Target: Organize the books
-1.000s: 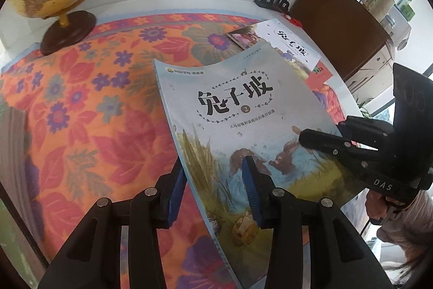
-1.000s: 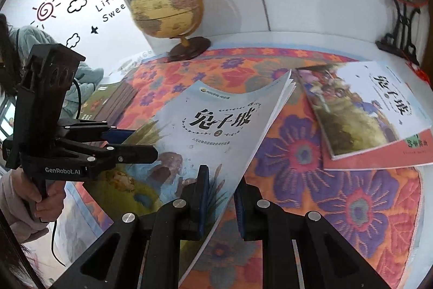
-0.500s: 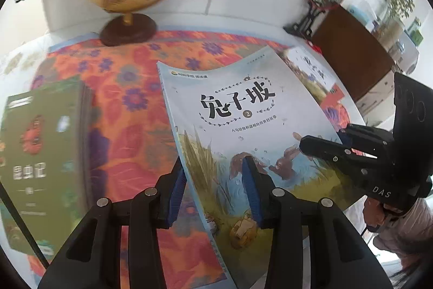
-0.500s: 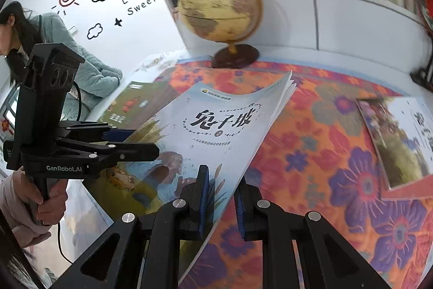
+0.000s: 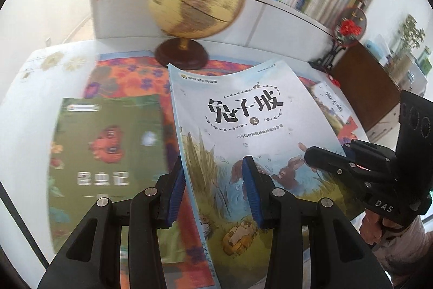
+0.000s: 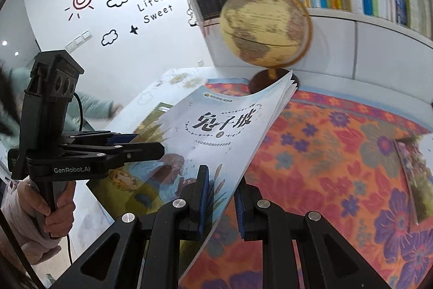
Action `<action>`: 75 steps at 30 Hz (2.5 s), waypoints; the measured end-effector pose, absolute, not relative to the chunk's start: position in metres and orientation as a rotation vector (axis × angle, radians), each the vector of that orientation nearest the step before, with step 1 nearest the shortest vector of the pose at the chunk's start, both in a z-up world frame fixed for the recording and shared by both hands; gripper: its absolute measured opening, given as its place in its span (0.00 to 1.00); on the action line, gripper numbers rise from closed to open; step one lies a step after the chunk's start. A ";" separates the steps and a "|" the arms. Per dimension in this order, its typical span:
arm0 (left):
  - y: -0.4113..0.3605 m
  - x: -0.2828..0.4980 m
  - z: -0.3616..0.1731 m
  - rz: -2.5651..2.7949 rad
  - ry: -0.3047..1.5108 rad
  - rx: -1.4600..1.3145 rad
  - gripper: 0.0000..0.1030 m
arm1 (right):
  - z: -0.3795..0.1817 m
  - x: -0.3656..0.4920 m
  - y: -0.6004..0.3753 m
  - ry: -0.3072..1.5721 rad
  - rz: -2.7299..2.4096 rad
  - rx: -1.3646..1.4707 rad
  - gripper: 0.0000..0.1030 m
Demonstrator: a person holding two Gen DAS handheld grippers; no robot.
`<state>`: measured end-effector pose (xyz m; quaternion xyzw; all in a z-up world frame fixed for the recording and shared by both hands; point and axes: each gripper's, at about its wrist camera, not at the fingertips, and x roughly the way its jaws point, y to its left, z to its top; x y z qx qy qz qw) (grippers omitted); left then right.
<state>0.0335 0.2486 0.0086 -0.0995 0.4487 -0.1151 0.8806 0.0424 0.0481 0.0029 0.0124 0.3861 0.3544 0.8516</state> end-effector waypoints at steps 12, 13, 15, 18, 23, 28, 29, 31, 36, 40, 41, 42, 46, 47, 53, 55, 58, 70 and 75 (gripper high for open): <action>0.322 0.029 0.010 -0.111 0.908 -0.238 0.36 | 0.007 0.048 0.125 0.804 0.826 0.046 0.17; 0.328 0.029 0.010 -0.102 0.909 -0.241 0.36 | 0.006 0.049 0.130 0.807 0.833 0.048 0.17; 0.338 0.028 0.007 -0.087 0.910 -0.244 0.36 | 0.003 0.051 0.141 0.814 0.846 0.049 0.17; 0.354 0.028 0.002 -0.063 0.914 -0.255 0.36 | -0.002 0.053 0.159 0.827 0.862 0.054 0.17; 0.374 0.028 -0.010 -0.021 0.925 -0.260 0.36 | -0.013 0.056 0.182 0.851 0.872 0.053 0.17; 0.393 0.032 -0.027 -0.007 0.940 -0.328 0.36 | -0.029 0.058 0.200 0.883 0.868 0.058 0.17; 0.395 0.034 -0.031 -0.004 0.946 -0.335 0.36 | -0.033 0.060 0.201 0.896 0.867 0.063 0.17; 0.398 0.036 -0.040 0.012 0.959 -0.347 0.36 | -0.042 0.061 0.204 0.928 0.865 0.077 0.18; 0.405 0.036 -0.053 0.052 0.983 -0.372 0.36 | -0.066 0.062 0.206 1.001 0.848 0.094 0.19; 0.405 0.035 -0.056 0.057 0.984 -0.377 0.36 | -0.067 0.064 0.203 1.023 0.851 0.135 0.19; 0.404 0.036 -0.056 0.061 0.986 -0.369 0.37 | -0.068 0.065 0.203 1.026 0.848 0.142 0.19; 0.403 0.037 -0.056 0.065 0.990 -0.358 0.39 | -0.068 0.066 0.202 1.032 0.845 0.150 0.19; 0.400 0.039 -0.057 0.083 1.000 -0.321 0.39 | -0.068 0.069 0.200 1.078 0.836 0.204 0.22; 0.399 0.039 -0.058 0.092 1.009 -0.308 0.39 | -0.068 0.070 0.199 1.090 0.832 0.213 0.22; 0.403 0.040 -0.061 0.112 1.028 -0.344 0.42 | -0.065 0.079 0.176 1.155 0.728 0.294 0.24; 0.402 0.041 -0.062 0.123 1.029 -0.333 0.43 | -0.063 0.079 0.168 1.142 0.691 0.281 0.34; 0.399 0.042 -0.061 0.146 1.033 -0.314 0.46 | -0.065 0.080 0.160 1.143 0.683 0.287 0.44; 0.376 0.054 -0.011 0.220 0.992 -0.236 0.47 | -0.071 0.093 0.093 1.149 0.654 0.443 0.46; 0.320 0.086 0.007 0.122 0.983 -0.193 0.51 | -0.063 0.106 0.022 1.096 0.554 0.525 0.46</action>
